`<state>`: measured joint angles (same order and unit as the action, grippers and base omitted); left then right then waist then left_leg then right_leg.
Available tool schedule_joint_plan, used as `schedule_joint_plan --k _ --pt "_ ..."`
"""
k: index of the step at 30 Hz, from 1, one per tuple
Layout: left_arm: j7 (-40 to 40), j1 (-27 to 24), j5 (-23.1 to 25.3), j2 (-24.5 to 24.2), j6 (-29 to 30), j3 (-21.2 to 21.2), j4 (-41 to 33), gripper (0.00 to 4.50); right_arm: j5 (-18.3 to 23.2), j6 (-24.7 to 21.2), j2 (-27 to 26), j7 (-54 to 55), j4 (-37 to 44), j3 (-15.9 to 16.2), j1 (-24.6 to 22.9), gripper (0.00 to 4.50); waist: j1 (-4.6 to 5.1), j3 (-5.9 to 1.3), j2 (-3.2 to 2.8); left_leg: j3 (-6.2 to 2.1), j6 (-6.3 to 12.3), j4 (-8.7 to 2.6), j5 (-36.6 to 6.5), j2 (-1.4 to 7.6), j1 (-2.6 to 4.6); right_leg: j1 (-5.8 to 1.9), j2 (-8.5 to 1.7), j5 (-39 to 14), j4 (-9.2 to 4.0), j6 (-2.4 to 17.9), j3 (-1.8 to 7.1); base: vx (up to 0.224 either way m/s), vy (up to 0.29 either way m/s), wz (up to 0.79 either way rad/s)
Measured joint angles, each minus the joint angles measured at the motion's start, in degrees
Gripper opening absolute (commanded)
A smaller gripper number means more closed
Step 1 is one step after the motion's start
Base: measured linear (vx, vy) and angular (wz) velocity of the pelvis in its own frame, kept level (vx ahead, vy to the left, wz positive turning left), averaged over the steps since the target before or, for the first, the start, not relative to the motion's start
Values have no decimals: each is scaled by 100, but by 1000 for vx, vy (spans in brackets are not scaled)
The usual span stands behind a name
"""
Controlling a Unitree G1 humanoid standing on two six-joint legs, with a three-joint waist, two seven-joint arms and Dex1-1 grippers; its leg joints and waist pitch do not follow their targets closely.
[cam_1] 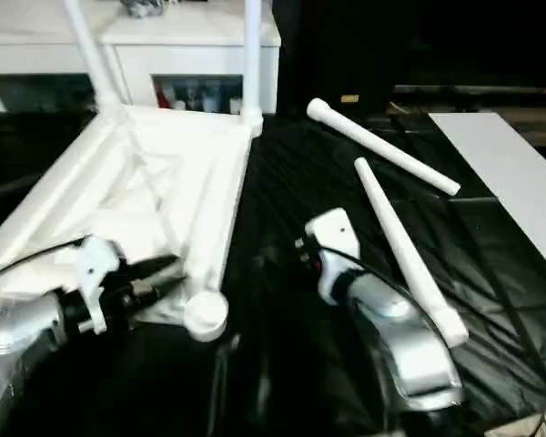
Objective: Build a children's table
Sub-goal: Move to table
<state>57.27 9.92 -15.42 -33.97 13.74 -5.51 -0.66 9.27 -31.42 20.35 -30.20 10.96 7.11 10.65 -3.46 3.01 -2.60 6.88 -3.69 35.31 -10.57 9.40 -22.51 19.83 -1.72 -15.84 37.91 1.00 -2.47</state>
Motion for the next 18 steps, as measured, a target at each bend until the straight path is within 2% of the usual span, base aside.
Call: schedule_joint_plan --k 1,2,4,6,10,13,18 --pt "179 129 61 -111 -67 -57 153 244 32 26 155 -173 20 -16 -14 372 13 28 -25 46 0 -25 -2 -11 74 -8 -40 -11 1 -21 14 -110 40 -9" --pt "351 270 140 -183 -151 -161 305 244 86 25 332 -390 28 3 -28 372 3 44 -21 85 0 -62 -2 -29 124 -18 -87 -14 0 -26 9 -110 40 -9" --pt "635 505 316 -283 -331 -304 616 244 212 18 721 -852 101 34 -53 372 -9 47 -33 144 1 -150 -2 -44 167 -31 -137 -15 -63 -31 1 -72 37 -11" --pt "891 790 499 -310 -479 -518 972 244 292 13 1091 -1299 256 164 -87 372 -2 45 -64 157 2 -175 0 -42 158 -51 -142 -9 -108 -34 -4 -26 16 -5" --pt "1384 1401 980 -447 -760 -996 1939 203 481 -65 1620 -2132 475 348 -132 372 48 37 -86 194 80 -135 50 -41 163 -55 -163 149 -140 -45 11 0 0 0" --pt "1522 1534 1102 -459 -827 -1133 2215 178 650 -170 1733 -2456 585 353 -131 372 88 30 -88 197 82 -132 51 -41 151 -31 -168 174 -146 -9 11 0 0 0" --pt "1767 1688 1217 -458 -896 -1341 2527 134 798 -171 1970 -2938 646 488 11 372 75 24 -94 202 94 -130 58 -22 110 20 -161 176 -147 -34 0 0 0 0"
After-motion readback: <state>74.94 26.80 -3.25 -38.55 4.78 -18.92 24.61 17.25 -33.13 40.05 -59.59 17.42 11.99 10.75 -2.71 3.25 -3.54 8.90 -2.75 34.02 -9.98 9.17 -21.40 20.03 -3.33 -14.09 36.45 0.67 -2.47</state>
